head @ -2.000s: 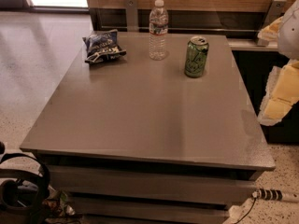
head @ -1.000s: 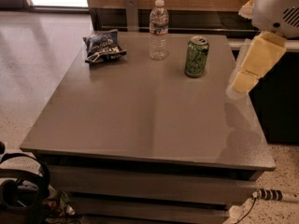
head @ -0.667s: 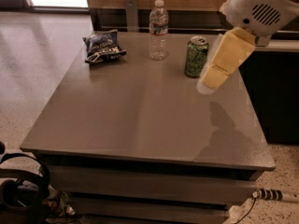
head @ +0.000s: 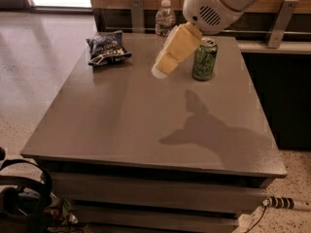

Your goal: Pick blue chip bag

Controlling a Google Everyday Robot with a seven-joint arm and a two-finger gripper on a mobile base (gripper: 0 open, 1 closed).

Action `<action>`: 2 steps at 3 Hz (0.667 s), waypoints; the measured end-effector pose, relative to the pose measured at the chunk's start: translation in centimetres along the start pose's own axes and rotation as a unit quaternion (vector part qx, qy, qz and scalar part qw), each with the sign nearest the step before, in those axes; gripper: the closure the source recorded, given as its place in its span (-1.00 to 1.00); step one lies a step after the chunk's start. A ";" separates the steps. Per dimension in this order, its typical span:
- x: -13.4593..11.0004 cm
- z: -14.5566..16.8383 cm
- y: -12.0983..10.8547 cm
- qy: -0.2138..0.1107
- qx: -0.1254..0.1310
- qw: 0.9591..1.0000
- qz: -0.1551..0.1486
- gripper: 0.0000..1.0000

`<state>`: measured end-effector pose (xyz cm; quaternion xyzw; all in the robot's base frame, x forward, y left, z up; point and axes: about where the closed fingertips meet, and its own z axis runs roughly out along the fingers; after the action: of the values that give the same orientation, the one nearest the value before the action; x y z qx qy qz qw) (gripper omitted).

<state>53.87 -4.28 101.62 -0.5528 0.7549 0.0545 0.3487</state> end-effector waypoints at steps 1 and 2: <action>-1.5 2.9 -2.8 -0.058 0.019 0.998 0.009 -1.00; -1.5 2.8 -2.8 -0.058 0.019 0.998 0.009 -1.00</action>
Offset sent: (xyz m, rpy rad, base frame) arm 0.0324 0.0123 -0.0058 0.0855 -0.0471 0.0033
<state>57.85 -2.79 101.22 -0.5351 0.7390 0.0753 0.4024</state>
